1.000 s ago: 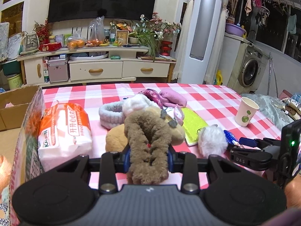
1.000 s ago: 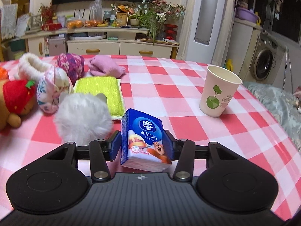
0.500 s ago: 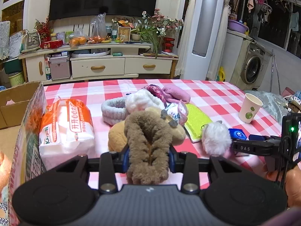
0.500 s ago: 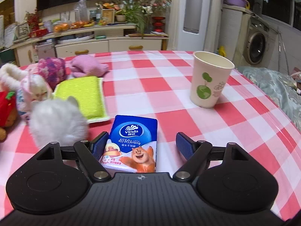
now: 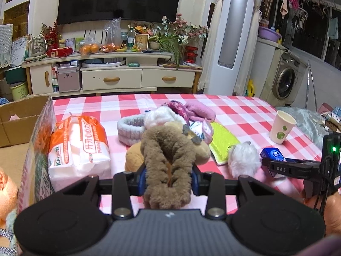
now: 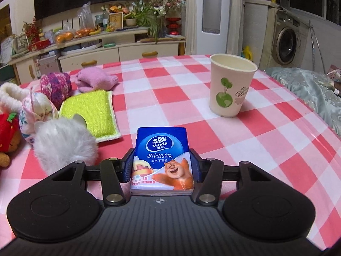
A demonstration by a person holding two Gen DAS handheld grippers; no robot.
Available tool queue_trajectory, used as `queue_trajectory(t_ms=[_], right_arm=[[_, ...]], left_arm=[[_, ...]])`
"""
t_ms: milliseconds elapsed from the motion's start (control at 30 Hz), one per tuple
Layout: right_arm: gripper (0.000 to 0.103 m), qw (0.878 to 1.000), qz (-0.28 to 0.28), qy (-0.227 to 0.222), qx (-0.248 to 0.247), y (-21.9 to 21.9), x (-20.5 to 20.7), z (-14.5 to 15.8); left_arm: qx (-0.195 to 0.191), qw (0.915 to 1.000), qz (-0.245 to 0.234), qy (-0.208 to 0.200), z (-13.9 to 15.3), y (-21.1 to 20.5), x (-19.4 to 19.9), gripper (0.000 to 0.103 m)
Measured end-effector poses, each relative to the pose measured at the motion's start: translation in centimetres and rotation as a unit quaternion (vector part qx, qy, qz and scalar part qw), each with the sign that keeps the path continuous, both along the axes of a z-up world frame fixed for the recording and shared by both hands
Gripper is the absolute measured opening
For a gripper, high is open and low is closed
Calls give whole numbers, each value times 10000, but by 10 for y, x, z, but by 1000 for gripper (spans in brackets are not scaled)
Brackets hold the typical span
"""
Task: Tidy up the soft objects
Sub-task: 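Carry both held items into the cardboard box and open both tools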
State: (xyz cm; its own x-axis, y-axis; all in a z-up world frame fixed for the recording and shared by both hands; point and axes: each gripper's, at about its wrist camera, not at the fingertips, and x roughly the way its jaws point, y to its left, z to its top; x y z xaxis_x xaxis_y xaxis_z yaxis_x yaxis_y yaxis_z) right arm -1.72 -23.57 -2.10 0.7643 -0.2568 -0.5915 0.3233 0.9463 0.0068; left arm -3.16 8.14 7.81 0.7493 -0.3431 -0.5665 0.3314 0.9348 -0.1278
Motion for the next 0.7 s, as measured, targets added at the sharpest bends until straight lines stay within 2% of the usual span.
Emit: queue_trajectory(t_ms=[200,367,567,700], right_arm=[[64,9997,67,-229,-14,9,-9,19],[64,9979,300,-578,-58,30,-20,53],[64,9913,806,-1038,44,66,-27,94],[64,9831,1348,-1215,240,102,-24,113]], left_arm=[[-170,9998,56,-133,11,12,-5,37],[-307,9991,125,-282,22,25,-9,37],[-533,9967,357,-487,36,49,-12,37],[-707,9937,603,-628,46,73,-15,37]])
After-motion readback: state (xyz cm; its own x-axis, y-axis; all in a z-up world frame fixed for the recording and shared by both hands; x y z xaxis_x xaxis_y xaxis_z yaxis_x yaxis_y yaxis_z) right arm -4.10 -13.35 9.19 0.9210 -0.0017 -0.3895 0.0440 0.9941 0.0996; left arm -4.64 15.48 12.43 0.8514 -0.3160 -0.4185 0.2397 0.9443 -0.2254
